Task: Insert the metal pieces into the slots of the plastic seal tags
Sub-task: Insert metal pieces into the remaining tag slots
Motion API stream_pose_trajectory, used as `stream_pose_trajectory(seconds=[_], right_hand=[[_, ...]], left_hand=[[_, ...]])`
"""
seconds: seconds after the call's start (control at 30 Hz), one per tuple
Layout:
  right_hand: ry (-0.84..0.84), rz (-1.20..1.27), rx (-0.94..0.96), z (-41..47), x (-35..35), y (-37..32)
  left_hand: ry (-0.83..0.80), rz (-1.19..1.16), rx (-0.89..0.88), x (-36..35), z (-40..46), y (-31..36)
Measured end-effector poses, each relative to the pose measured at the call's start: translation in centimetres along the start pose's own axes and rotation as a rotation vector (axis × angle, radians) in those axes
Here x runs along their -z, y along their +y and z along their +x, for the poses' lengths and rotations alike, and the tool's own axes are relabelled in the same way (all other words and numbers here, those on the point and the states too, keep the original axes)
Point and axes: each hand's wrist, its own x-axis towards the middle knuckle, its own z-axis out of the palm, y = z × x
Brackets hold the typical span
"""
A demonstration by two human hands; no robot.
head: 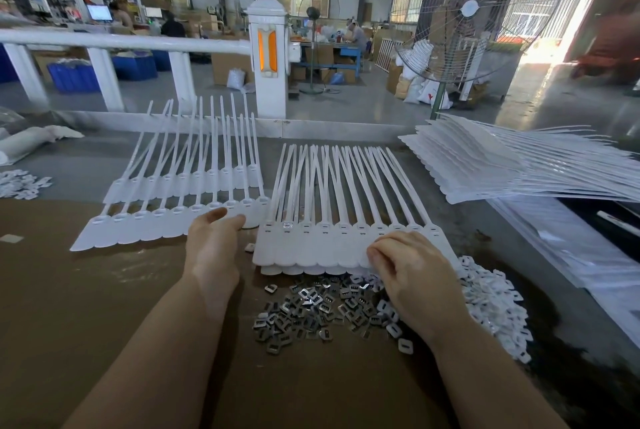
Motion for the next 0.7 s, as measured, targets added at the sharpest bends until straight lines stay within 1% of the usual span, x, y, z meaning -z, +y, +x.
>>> stream_pose_trajectory(seconds=[0.1, 0.2, 0.33, 0.47, 0.6, 0.7], right_hand=[[-0.006, 0.005, -0.006, 0.0, 0.0, 0.1], [-0.012, 0.009, -0.008, -0.1, 0.0, 0.1], [-0.011, 0.010, -0.013, -0.1, 0.0, 0.0], [-0.015, 0.019, -0.026, 0.0, 0.0, 0.1], [-0.021, 0.022, -0.032, 0.0, 0.0, 0.1], [-0.026, 0.024, -0.039, 0.0, 0.0, 0.1]], left_hand=[[-0.071, -0.189, 0.080, -0.1, -0.1, 0.2], [-0.100, -0.280, 0.120, -0.2, -0.1, 0.4], [-0.103, -0.259, 0.124, 0.0, -0.1, 0.3], [-0.045, -0.230, 0.132, 0.0, -0.3, 0.6], [-0.068, -0.328, 0.114, -0.4, -1.0, 0.9], [-0.096, -0.438, 0.138, -0.1, -0.9, 1.0]])
